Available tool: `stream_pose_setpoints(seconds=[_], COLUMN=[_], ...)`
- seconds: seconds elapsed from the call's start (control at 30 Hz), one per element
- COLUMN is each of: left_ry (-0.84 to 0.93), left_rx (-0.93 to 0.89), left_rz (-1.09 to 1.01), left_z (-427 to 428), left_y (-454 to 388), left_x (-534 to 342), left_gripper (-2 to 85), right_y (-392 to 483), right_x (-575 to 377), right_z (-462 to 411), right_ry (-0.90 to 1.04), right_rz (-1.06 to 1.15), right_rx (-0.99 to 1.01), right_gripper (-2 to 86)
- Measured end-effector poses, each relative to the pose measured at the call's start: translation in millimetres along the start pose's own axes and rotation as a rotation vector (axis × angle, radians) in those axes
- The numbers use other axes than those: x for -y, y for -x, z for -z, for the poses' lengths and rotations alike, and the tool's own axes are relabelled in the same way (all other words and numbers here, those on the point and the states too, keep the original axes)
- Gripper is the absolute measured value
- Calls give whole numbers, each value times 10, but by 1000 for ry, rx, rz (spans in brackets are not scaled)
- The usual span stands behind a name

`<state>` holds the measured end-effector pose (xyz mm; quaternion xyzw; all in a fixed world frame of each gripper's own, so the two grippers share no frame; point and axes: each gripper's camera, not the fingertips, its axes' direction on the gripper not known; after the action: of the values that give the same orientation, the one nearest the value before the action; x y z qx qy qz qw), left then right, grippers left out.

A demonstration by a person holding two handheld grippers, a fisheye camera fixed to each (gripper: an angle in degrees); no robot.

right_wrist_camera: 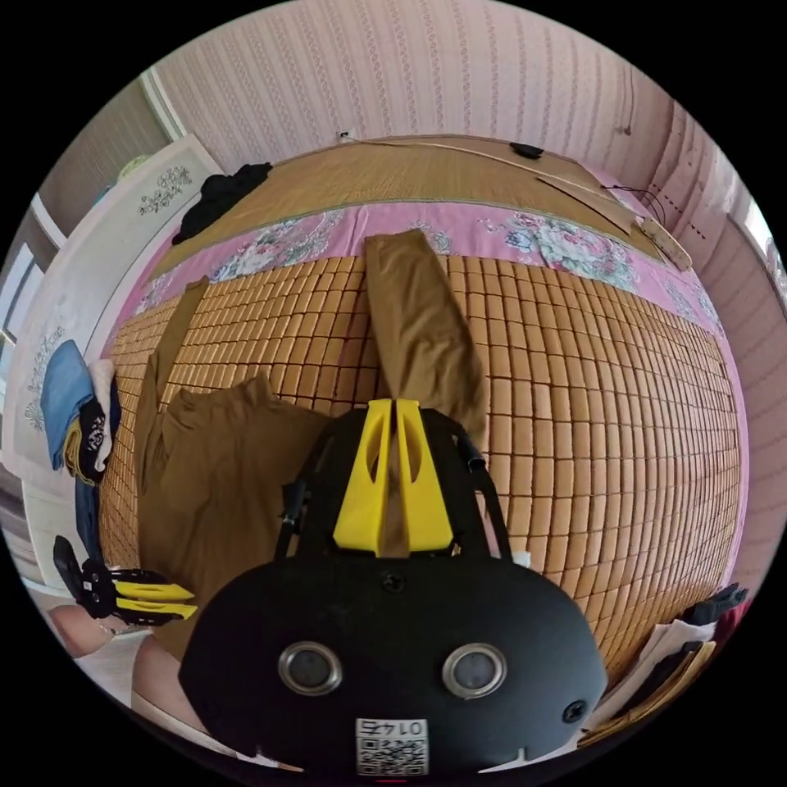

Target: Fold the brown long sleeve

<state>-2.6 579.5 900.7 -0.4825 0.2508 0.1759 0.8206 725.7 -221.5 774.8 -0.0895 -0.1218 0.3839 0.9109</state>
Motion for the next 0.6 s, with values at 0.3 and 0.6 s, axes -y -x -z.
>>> stream_pose_setpoints(seconds=[0.3, 0.6], left_ry=[108, 54], left_rx=[-42, 46], left_rz=[-42, -150], left_z=[-445, -1392], left_y=[-184, -345], left_x=[334, 1465], left_gripper=[51, 58], right_y=[-1379, -1264], right_x=[-2337, -2243], right_z=[1086, 1047], right_ry=[71, 83], right_rz=[-541, -271], right_rx=[-11, -100], right_gripper=[32, 84])
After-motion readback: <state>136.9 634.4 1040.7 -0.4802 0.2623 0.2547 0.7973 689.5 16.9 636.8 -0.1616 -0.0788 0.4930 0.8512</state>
